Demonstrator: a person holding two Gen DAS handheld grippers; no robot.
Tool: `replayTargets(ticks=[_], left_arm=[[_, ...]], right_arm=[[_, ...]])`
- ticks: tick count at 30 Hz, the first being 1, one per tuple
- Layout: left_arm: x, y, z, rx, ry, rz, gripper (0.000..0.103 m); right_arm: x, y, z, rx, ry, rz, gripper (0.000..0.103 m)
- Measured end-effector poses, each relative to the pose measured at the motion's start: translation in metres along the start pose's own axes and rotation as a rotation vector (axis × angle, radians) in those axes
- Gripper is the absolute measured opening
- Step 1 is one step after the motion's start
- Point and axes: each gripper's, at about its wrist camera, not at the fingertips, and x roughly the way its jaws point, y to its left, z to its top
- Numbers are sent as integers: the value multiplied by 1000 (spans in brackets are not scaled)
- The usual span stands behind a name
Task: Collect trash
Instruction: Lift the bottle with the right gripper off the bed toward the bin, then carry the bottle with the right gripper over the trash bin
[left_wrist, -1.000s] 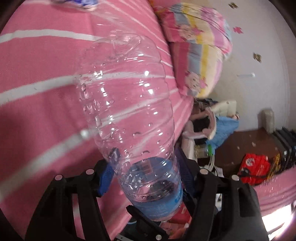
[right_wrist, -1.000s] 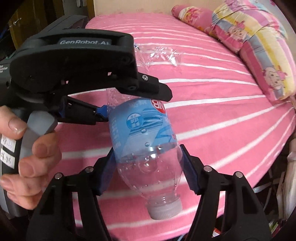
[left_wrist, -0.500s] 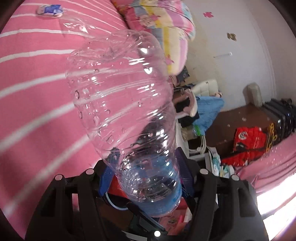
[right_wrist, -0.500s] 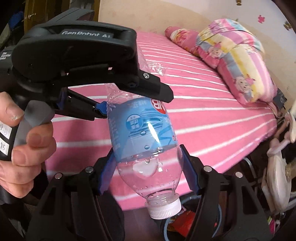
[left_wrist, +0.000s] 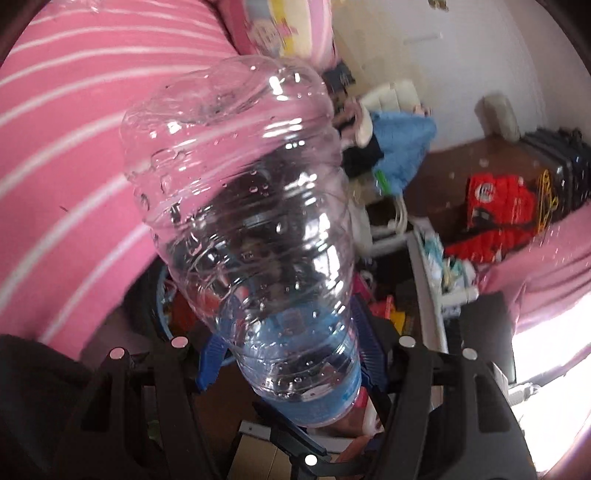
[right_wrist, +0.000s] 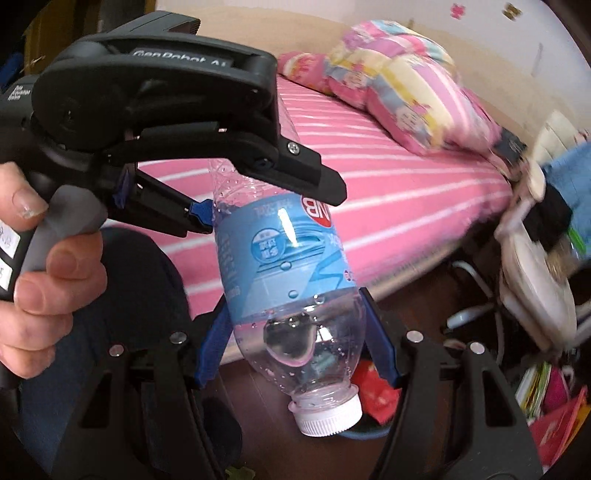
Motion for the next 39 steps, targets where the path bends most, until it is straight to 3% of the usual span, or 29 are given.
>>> replayTargets(ticks=[8,16,24,33,34,36,37,38,39], left_arm=[[79,-19,-16,41,134,34,60],[143,4,-28,40,245,27,61],[197,24,-35,53,356,87,61],[238,37,-30,59,417,98,62],[240,38,-29,63,422,105,64],[243,38,-28,66,422,149,84],[244,38,-27,68,412,185,92],[245,39,-25,70,400,215,92],[246,40,-24,61,400,221,92]], right_arm=[[-9,-45,-60,139,42,-22,65],[16,-74,-102,219,112,-34,66],[53,-92,-127,315,190,-1,65],[83,-116,-139,415,254,5,65],[85,-118,-141,424,258,2,66],[88,-123,-143,432,264,-25,66],[89,-125,-143,437,264,-52,72],[88,-127,-143,444,258,-86,86],[86,-129,-143,446,244,-118,90]])
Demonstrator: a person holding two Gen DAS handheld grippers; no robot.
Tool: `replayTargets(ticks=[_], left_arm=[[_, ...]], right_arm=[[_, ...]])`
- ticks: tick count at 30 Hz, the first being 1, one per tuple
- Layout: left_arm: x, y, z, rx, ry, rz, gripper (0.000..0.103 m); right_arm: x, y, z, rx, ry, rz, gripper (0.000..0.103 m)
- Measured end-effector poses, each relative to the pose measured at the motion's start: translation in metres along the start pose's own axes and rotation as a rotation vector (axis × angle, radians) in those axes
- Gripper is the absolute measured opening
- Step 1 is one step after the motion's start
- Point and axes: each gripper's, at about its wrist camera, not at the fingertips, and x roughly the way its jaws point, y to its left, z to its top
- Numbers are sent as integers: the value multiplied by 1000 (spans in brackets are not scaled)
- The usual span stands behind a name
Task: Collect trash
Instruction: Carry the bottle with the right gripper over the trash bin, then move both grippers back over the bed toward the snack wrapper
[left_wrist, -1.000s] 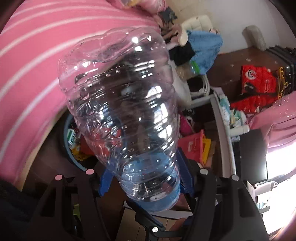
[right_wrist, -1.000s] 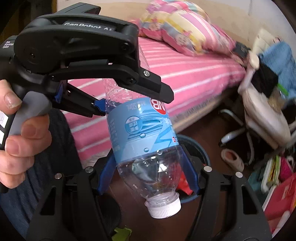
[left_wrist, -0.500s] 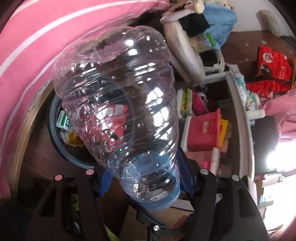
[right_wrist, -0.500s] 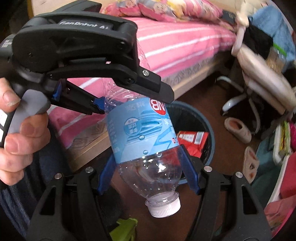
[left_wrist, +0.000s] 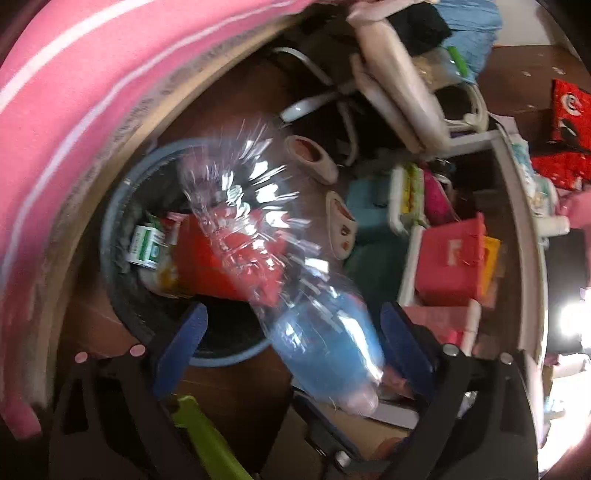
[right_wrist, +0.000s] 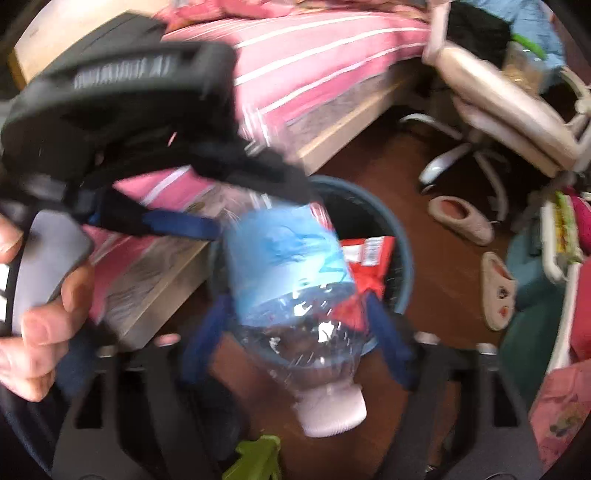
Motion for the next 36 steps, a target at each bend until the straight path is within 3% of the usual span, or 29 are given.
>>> replayTargets(ticks=[3,7,11,16,23,30,36], left_arm=[[-3,3,3,-31,-9,-17,92],[-14,9,4,-72,-36,-40,92],[-37,14,-1,-125,-84,-87,92],[-80,15,-14,-159,-182,-157,92],[-155,21,-27,-172,-346,-280,92],[-243,68,-34,-223,-494,-245,92],[-304,120,-60,-297,-619,-226,92]], right_arm=[[-3,-3,1,2,-31,-65,93],[-6,-2,2,22,-1,-29,93],[-24,6,5,27,-42,8,93],[-55,20,21,13,-113,71,93],[-110,68,57,-64,-260,126,95],[-135,130,86,-124,-332,226,96],[-135,191,112,-186,-351,271,96]])
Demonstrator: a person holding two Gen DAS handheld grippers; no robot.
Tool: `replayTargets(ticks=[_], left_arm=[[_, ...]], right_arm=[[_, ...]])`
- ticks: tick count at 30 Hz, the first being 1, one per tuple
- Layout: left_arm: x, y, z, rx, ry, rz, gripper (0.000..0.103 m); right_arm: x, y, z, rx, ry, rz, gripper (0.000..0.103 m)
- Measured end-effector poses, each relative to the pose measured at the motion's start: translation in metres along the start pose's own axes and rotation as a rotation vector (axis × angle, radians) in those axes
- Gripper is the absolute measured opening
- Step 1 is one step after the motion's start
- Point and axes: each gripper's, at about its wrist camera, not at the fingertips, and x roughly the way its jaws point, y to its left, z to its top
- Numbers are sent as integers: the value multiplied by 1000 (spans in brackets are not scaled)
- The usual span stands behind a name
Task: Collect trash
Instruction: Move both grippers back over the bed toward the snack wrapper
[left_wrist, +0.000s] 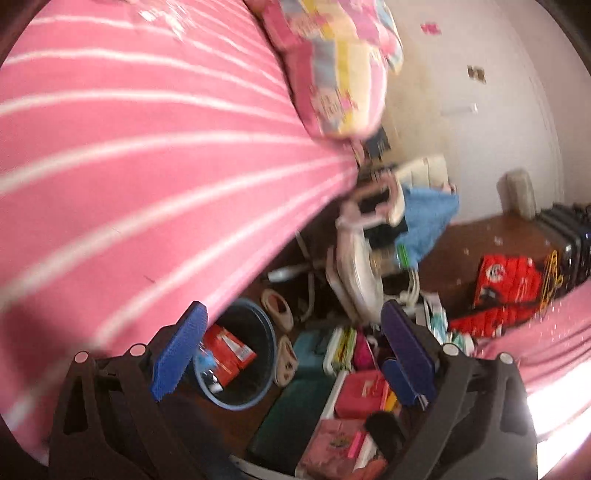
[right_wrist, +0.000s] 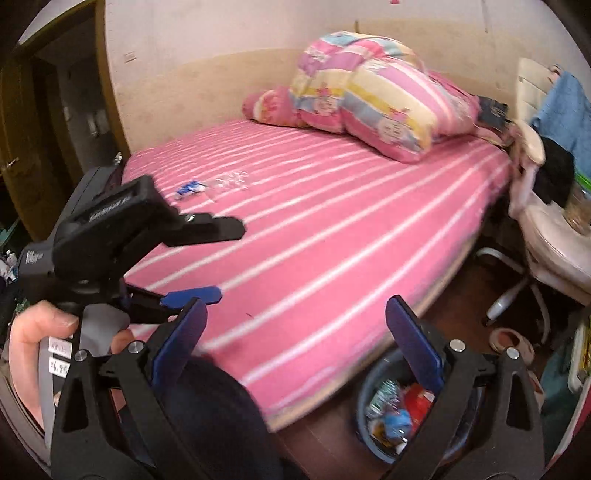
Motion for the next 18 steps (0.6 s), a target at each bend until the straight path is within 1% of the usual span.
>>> replayTargets(ticks=[2,4,10,13,16,17,18], left_arm=[[-21,15,14,-17,-42,20,92],[-35,28,27,-34,-66,34,92],[-78,75,74,-88,-158,87,92],[-90,97,98,-117,-177,107,92],[-96,110,124,-113,-188,132,92],[-98,116,139,-114,-196,143,92],[-98,119,147,-119,-202,145,92]], right_arm=[[9,15,11,1,-8,23,97],[22,32,25,20,-14,67,97],[69,68,62,106,12,182,97],[104,79,74,162,17,236,98],[145,84,82,229,22,291,97],[167,85,86,263,32,313,98],[177,86,89,277,41,322,98]])
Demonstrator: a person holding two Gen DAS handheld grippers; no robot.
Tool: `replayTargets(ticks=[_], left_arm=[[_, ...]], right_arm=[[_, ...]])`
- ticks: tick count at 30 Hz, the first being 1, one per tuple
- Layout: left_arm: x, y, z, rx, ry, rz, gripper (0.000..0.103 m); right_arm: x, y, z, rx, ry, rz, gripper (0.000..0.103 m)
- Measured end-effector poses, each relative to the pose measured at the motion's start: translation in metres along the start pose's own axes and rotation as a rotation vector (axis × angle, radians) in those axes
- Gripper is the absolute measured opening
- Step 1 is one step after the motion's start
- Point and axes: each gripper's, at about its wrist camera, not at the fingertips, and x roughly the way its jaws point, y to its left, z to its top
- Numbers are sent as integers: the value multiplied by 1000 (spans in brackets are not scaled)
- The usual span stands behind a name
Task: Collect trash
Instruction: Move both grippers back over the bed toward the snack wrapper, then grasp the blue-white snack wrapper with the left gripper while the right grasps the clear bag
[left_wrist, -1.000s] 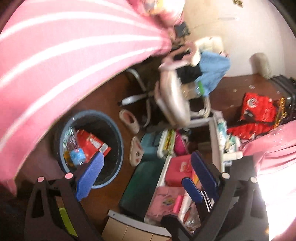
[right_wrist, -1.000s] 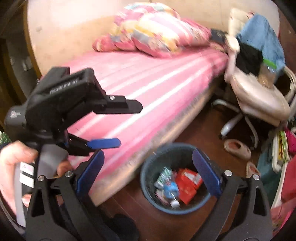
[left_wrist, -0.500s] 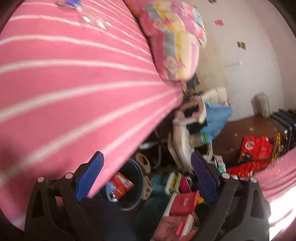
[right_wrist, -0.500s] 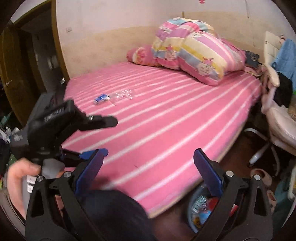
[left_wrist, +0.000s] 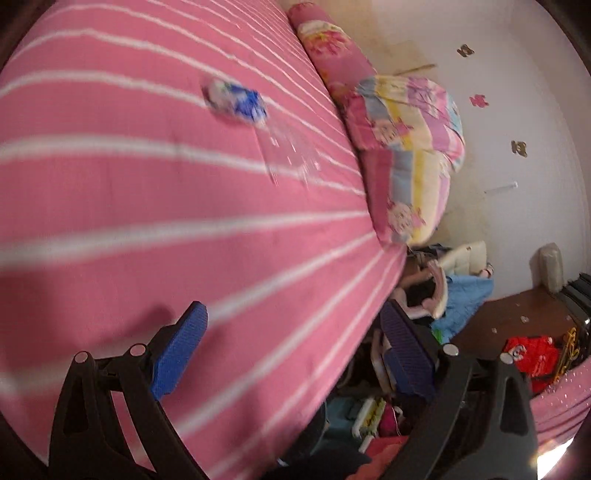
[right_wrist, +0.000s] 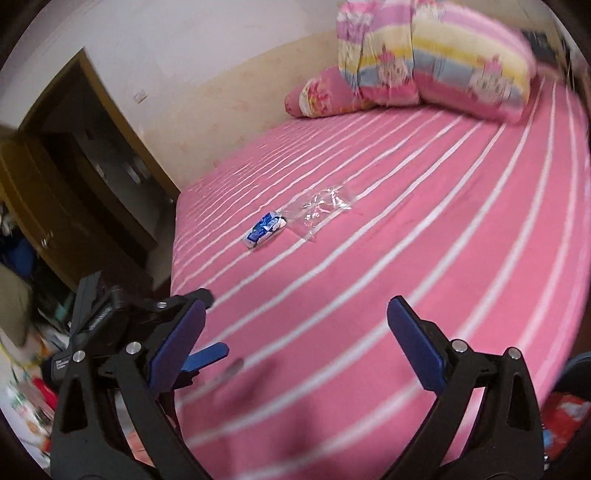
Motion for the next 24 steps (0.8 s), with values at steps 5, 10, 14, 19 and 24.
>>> replayTargets(ticks=[5,10,14,19,24], left_arm=[[14,16,50,-51,-26,7,92],[35,34,90,-96,-30,24,92],[55,53,114,-176,-27,2,92],[72,54,144,-181,-47,-28,92],[87,52,165,-158,-68,-37,92]], right_arm=[[56,-19,16,157,72,92,98],[107,-40,35,309,120,161,98],[144,-53,49,417,161,221,98],[178,-63,66,453,156,228,98],[205,-61,86,435,125,235,98]])
